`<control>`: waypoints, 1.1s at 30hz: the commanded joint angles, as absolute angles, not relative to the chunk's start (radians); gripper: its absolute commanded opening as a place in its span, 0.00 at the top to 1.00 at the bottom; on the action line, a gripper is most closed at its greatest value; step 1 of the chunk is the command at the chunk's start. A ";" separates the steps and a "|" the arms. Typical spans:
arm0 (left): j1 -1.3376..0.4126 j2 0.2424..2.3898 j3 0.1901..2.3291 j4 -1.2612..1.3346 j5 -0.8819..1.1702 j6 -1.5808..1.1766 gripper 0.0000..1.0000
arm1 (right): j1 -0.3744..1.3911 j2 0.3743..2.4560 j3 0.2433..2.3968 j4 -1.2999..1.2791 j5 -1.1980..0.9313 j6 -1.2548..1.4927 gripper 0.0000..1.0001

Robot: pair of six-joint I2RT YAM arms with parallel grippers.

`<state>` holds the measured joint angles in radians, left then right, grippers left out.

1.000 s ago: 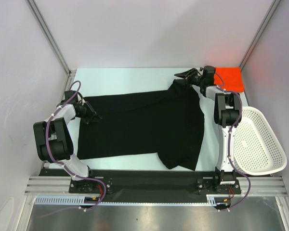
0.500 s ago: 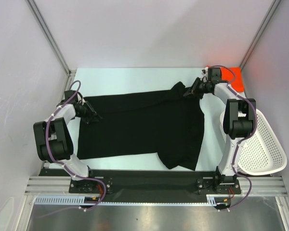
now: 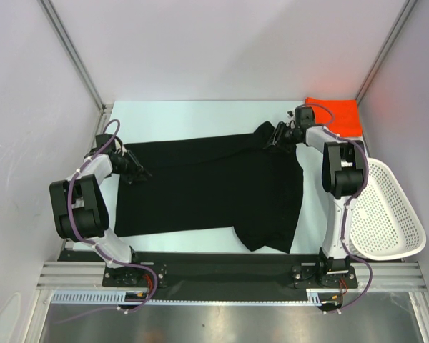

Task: Fold and stack the t-shirts
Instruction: Fold the tshirt

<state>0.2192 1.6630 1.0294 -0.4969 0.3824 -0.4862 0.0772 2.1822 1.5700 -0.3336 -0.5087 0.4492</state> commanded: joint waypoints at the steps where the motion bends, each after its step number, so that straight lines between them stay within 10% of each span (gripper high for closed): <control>1: 0.222 1.638 1.049 -0.491 0.403 -0.462 0.66 | 0.080 2.230 1.644 -0.293 -0.500 0.506 0.58; 11: 0.222 1.641 1.043 -0.492 0.397 -0.460 0.66 | 0.077 2.269 1.674 -0.255 -0.523 0.555 0.68; 18: 0.224 1.651 1.052 -0.495 0.394 -0.460 0.66 | 0.074 2.220 1.634 -0.235 -0.620 0.707 0.99; 33: 0.222 1.655 1.051 -0.495 0.387 -0.453 0.66 | 0.041 2.092 1.356 0.038 -0.845 1.189 1.00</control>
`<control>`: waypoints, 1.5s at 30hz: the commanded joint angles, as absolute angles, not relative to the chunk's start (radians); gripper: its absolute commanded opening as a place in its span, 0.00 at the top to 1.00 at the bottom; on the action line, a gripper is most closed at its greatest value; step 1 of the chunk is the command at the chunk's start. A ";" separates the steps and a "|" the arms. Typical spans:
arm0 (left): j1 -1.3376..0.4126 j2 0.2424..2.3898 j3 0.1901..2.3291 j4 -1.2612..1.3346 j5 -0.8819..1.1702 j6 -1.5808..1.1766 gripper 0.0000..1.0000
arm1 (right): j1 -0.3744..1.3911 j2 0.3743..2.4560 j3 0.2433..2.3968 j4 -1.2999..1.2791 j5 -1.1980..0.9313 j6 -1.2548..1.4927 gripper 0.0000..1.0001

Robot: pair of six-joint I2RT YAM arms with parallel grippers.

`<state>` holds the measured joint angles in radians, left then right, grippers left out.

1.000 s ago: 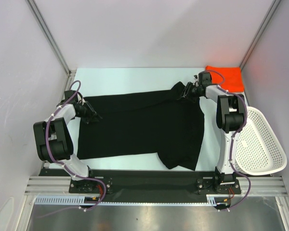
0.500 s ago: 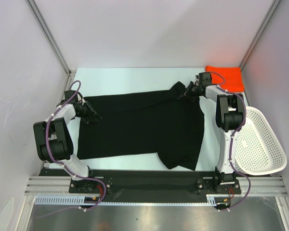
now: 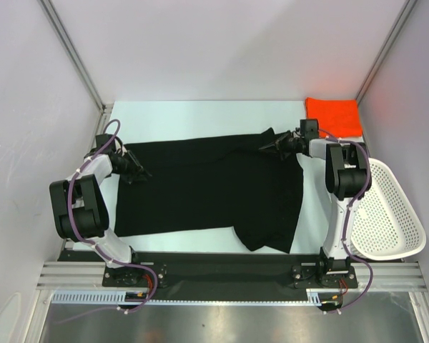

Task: Fold and stack the t-shirts
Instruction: Fold the tshirt

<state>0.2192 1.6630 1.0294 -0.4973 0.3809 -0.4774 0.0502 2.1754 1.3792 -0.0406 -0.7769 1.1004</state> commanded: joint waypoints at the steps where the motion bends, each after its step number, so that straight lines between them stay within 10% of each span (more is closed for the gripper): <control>1: 0.222 1.654 1.051 -0.495 0.388 -0.453 0.66 | 0.040 2.086 1.344 0.043 -0.851 1.196 1.00; 37: 0.222 1.618 1.057 -0.509 0.350 -0.405 0.64 | 0.080 1.855 0.988 0.136 -0.868 1.333 0.95; 45: 0.224 1.618 1.074 -0.512 0.351 -0.402 0.64 | 0.098 2.043 1.268 0.195 -0.864 1.411 0.88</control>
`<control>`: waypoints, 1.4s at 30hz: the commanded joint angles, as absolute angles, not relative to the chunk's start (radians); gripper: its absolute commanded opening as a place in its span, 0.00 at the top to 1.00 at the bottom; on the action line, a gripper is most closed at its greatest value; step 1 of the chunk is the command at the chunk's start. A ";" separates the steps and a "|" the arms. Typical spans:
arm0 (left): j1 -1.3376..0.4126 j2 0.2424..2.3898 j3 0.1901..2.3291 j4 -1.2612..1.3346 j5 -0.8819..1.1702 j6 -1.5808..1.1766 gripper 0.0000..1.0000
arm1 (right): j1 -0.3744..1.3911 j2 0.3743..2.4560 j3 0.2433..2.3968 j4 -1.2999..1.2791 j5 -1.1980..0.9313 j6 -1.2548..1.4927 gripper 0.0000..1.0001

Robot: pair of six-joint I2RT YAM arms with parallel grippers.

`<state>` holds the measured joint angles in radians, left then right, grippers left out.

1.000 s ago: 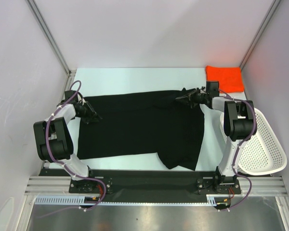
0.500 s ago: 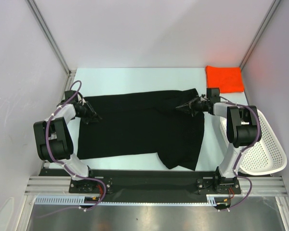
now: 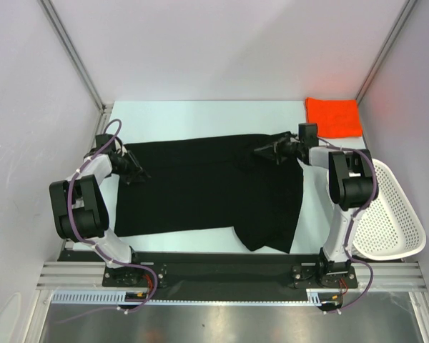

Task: Fold and stack the t-shirts
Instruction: Fold the tshirt

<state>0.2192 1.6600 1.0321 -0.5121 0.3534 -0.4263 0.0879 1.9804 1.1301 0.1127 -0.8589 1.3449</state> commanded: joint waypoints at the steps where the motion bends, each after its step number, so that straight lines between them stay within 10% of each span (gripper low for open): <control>1: 0.222 1.618 1.072 -0.512 0.351 -0.402 0.64 | 0.100 2.077 1.307 0.222 -0.862 1.428 0.85; 8: 0.222 1.612 1.068 -0.523 0.356 -0.391 0.64 | 0.101 2.278 1.629 0.306 -0.931 1.476 0.65; 14: 0.222 1.618 1.051 -0.511 0.367 -0.391 0.64 | 0.100 2.217 1.835 -0.451 -0.787 0.729 0.42; 42: 0.209 1.629 1.055 -0.502 0.403 -0.399 0.64 | 0.262 2.365 1.996 -0.607 -0.518 0.920 0.49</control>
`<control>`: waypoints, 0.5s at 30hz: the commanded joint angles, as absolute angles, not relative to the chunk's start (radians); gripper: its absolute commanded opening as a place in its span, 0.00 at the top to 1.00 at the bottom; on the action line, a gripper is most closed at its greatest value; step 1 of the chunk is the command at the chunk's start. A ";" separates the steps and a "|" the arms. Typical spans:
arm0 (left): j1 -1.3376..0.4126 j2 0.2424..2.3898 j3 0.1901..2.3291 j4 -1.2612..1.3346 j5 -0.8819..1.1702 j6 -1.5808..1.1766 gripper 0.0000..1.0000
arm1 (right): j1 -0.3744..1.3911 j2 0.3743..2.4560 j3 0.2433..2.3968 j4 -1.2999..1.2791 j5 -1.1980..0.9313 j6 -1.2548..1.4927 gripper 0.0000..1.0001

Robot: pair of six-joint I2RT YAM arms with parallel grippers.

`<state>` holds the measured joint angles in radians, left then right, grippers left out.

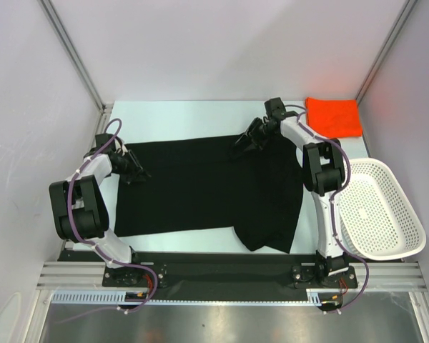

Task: Fold and stack the t-shirts
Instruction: Fold the tshirt

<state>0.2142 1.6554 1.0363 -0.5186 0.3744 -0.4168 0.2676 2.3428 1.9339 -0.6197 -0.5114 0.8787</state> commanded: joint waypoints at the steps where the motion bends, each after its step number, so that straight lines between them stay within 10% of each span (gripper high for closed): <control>1: 0.209 1.631 1.057 -0.500 0.403 -0.397 0.64 | 0.262 2.381 2.000 -0.607 -0.525 0.923 0.50; 15: 0.209 1.637 1.057 -0.499 0.408 -0.396 0.64 | 0.267 2.418 2.033 -0.543 -0.571 1.000 0.62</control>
